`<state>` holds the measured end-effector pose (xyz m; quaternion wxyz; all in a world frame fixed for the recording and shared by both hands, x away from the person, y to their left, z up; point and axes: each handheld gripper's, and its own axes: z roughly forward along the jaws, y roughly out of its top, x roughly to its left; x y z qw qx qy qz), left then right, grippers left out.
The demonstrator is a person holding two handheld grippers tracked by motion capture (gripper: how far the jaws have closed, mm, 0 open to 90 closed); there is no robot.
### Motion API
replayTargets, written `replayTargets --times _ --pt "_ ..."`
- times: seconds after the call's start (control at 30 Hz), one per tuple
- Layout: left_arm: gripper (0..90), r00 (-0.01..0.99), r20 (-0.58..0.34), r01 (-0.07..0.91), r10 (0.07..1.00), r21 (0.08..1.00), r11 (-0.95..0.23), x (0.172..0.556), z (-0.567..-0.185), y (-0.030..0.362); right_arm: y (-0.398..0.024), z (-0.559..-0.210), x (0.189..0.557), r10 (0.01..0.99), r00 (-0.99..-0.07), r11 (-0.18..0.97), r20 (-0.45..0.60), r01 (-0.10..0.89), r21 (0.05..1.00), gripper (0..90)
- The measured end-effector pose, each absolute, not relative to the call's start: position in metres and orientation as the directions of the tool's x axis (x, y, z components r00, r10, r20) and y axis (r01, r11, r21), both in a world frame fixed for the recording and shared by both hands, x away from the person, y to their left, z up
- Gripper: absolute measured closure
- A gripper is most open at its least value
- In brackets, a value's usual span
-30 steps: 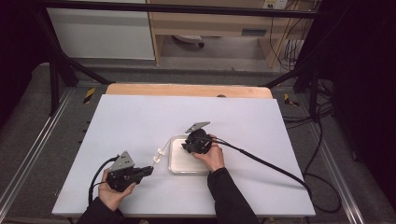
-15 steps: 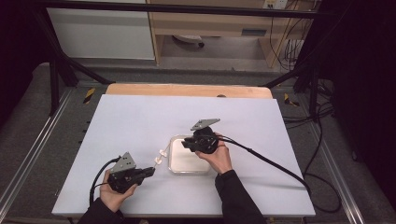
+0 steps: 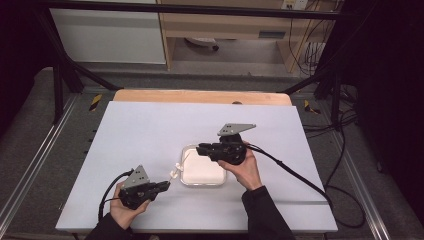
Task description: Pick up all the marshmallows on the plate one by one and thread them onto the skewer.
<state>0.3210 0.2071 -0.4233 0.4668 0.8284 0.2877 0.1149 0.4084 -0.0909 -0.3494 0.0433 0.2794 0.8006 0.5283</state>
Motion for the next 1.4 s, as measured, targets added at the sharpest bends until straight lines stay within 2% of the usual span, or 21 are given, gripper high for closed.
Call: replayTargets --times 0.47,1.4 --pt "88.8 0.827 -0.045 0.319 0.561 0.858 -0.402 0.317 -0.422 0.202 -0.097 -0.336 0.406 0.4 -0.855 0.184 0.329 0.426 0.886 78.9" --pt "88.9 0.819 -0.028 0.286 0.573 0.886 -0.366 0.312 -0.422 0.202 -0.089 -0.345 0.406 0.331 -0.854 0.14 0.401 0.465 0.874 80.0"
